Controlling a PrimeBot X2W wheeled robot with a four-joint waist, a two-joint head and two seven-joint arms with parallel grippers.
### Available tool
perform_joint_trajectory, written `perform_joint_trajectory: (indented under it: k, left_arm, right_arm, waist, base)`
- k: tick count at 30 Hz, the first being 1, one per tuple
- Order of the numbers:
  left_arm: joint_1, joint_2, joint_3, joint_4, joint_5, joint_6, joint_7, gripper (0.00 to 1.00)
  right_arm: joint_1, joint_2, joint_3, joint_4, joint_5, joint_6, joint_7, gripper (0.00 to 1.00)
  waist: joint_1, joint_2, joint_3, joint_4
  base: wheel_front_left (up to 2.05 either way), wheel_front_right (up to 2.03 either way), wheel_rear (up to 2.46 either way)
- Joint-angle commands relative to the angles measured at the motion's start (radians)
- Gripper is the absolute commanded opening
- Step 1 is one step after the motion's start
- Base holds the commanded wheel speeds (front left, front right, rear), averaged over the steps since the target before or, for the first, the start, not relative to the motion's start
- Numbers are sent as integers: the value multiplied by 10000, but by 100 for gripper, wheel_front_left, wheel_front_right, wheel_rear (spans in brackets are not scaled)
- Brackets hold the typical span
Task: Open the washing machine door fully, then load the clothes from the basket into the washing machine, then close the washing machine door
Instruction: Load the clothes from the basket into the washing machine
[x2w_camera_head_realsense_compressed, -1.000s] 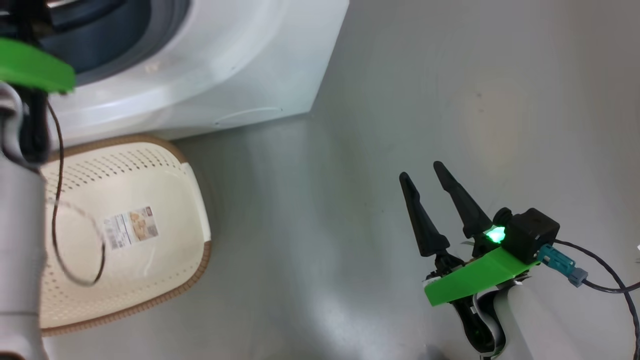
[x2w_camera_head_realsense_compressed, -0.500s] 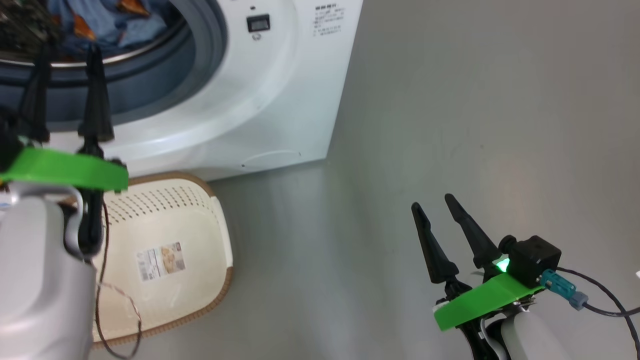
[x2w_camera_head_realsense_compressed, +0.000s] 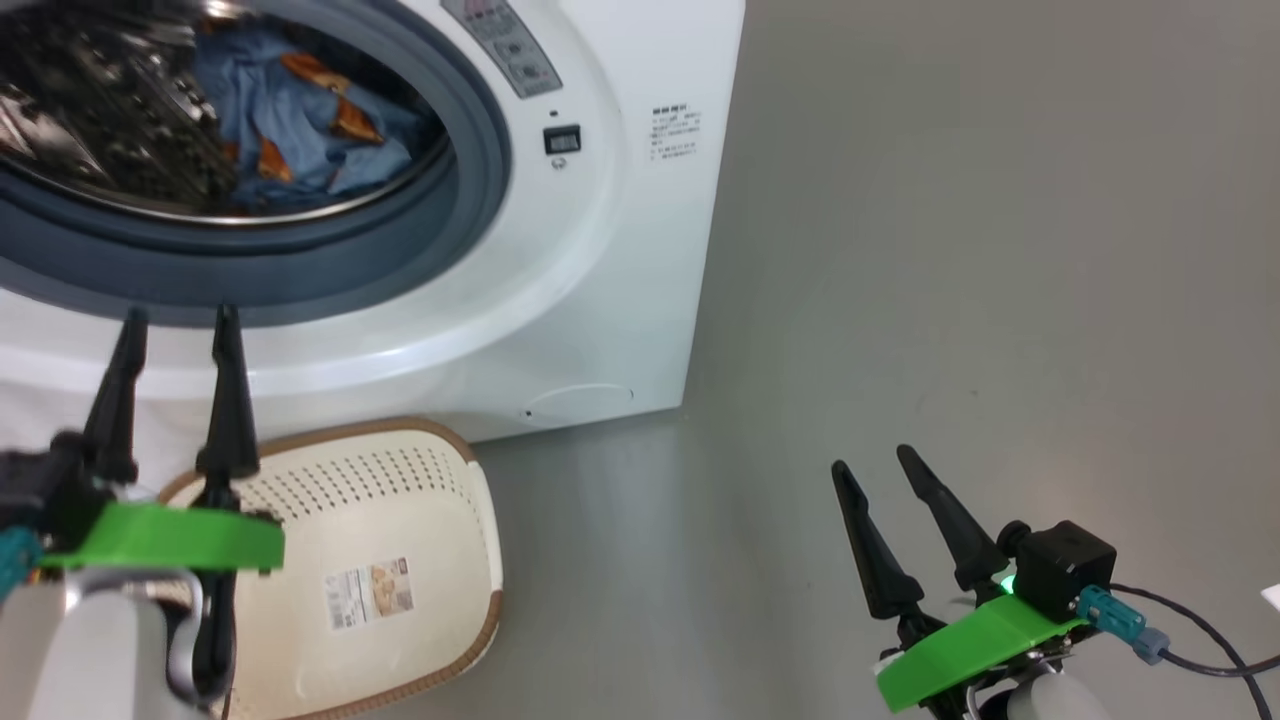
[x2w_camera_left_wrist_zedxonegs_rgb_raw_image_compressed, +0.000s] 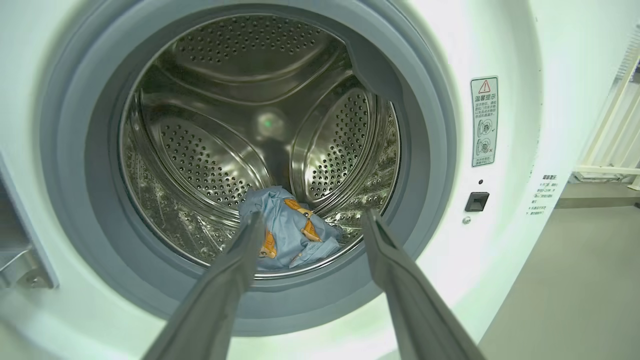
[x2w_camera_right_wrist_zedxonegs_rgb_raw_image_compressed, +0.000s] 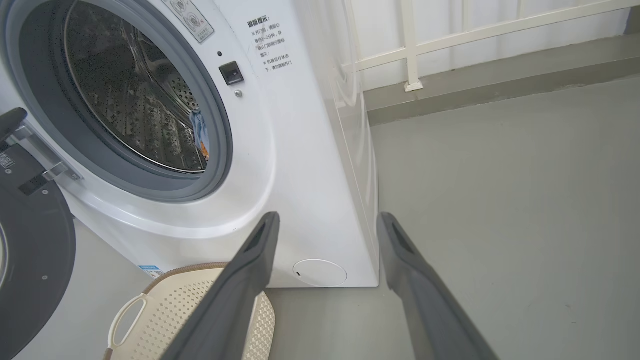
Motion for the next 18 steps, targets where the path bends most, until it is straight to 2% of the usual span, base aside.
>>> perform_joint_trajectory:
  k: [1, 18]
  left_arm:
    - [216, 252, 436, -421, 140, -31, -80, 100]
    - [3524, -627, 1605, -1350, 917, -31, -80, 100]
  right_arm:
    - [119, 21, 187, -196, -114, 16, -49, 100]
    - [492, 21, 62, -22, -287, 16, -49, 100]
  waist:
    - [0, 0, -377, 119]
    - [0, 0, -1524, 222]
  base:
    - [0, 0, 0]
    - [0, 0, 0]
